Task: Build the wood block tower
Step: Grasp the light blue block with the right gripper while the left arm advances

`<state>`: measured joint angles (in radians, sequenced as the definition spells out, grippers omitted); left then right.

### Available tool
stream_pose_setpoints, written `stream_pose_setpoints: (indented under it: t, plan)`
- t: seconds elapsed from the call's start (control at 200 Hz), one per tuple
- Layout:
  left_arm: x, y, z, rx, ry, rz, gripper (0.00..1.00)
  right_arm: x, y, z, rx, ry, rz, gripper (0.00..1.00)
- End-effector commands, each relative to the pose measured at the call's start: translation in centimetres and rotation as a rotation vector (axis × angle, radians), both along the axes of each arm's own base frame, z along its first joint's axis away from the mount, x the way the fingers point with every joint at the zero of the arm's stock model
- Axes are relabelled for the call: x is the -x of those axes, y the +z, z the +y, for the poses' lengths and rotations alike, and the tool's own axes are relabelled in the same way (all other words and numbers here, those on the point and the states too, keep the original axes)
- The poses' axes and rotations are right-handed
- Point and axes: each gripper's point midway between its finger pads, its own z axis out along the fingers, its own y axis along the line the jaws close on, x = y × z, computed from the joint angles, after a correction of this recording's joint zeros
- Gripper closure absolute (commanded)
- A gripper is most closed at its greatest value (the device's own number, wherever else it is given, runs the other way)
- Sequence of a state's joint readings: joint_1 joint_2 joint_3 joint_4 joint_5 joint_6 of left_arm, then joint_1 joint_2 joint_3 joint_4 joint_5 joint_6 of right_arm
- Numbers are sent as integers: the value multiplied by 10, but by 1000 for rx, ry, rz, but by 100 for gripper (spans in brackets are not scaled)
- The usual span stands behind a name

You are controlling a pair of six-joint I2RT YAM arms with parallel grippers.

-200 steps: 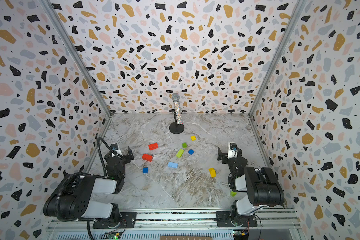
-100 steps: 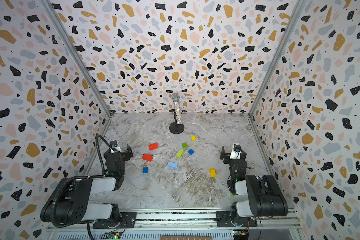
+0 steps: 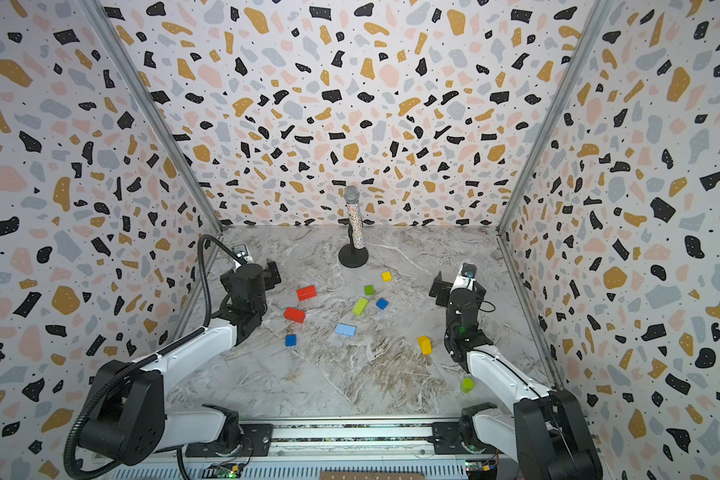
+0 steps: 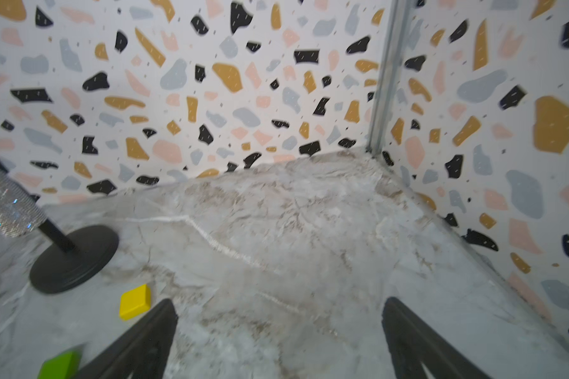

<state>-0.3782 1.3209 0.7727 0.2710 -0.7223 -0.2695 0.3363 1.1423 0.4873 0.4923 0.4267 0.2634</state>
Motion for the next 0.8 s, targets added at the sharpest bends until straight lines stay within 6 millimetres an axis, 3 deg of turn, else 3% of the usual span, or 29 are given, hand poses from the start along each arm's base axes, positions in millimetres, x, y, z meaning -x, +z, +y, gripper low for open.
stream_pose_setpoints:
  t: [0.0, 0.065, 0.15, 0.415, 0.601, 0.796]
  plan:
    - [20, 9, -17, -68, 59, 58, 0, 7, -17, 19, 42, 34, 145, 1]
    - [31, 23, -30, -107, 50, 64, 0, 11, -14, 36, 55, 101, 169, 2]
    - [40, 25, -41, -80, -3, 95, 0, 19, -14, 56, 48, 201, 208, 7]
    - [72, -5, -63, 94, -200, 212, 0, 49, -23, 110, 45, 454, 336, 13]
    - [78, -26, -83, 29, -312, 437, 0, 58, -38, 146, 76, 598, 445, 22]
    - [72, -21, -88, 64, -305, 409, 0, 53, -44, 172, 120, 707, 506, 23]
